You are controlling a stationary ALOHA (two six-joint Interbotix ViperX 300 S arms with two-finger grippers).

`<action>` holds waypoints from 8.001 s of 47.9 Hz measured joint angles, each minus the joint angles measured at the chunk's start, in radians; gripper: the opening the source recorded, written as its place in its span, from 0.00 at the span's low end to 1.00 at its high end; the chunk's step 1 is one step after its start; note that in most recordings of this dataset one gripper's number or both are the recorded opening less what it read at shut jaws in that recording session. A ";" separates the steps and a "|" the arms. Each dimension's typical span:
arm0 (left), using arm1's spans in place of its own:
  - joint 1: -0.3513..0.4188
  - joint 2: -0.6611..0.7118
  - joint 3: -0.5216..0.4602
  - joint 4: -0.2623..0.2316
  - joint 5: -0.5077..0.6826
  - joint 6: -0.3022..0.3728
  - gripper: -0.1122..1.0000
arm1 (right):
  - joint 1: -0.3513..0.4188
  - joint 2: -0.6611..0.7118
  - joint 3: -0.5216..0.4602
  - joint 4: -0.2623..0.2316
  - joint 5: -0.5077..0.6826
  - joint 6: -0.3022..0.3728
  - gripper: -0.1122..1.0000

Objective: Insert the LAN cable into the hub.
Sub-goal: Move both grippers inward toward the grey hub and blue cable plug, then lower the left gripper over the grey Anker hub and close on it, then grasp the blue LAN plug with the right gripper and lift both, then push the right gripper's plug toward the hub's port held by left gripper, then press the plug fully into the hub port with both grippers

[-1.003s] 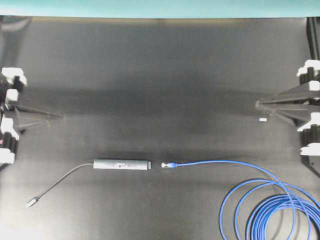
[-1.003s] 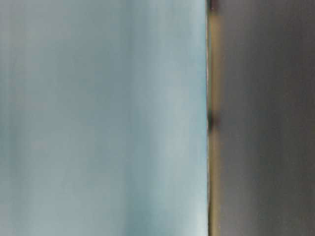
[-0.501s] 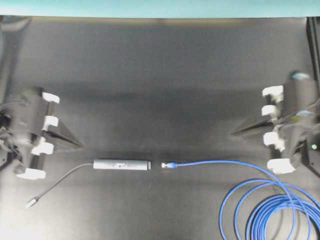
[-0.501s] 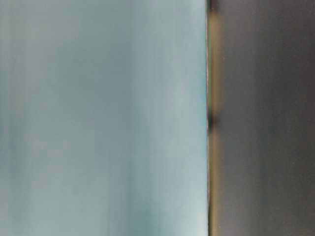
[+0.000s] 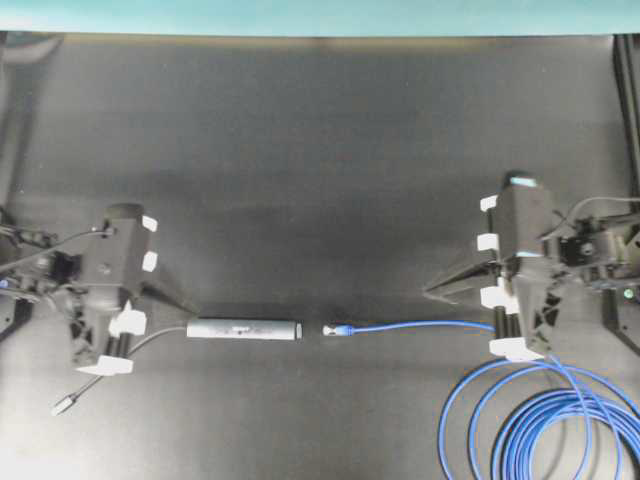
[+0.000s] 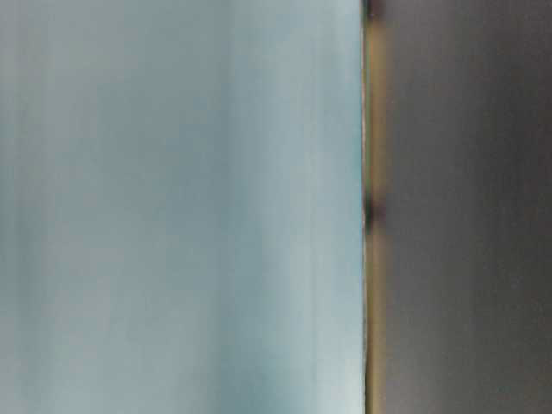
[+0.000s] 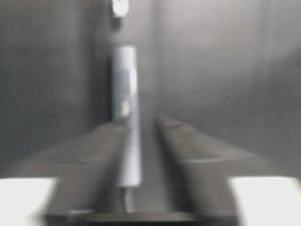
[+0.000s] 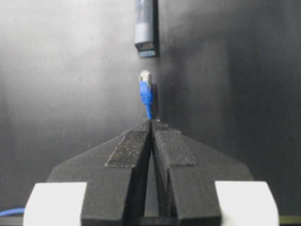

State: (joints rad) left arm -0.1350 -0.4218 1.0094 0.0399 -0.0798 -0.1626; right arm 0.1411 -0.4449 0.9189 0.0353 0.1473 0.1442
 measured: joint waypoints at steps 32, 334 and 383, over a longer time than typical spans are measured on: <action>0.015 0.393 0.253 0.000 -0.931 -0.043 0.75 | 0.003 -0.025 0.028 0.000 -0.170 0.005 0.10; 0.049 0.471 -0.673 0.003 0.634 0.290 0.35 | 0.021 0.488 -0.091 0.000 -0.472 0.069 0.22; 0.015 0.454 -0.558 0.003 0.561 0.273 0.35 | 0.035 0.495 -0.098 -0.003 -0.443 0.052 0.24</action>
State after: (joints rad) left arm -0.1197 0.0322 0.4510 0.0430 0.4817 0.1104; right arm 0.1764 0.0506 0.8207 0.0322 -0.2961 0.1963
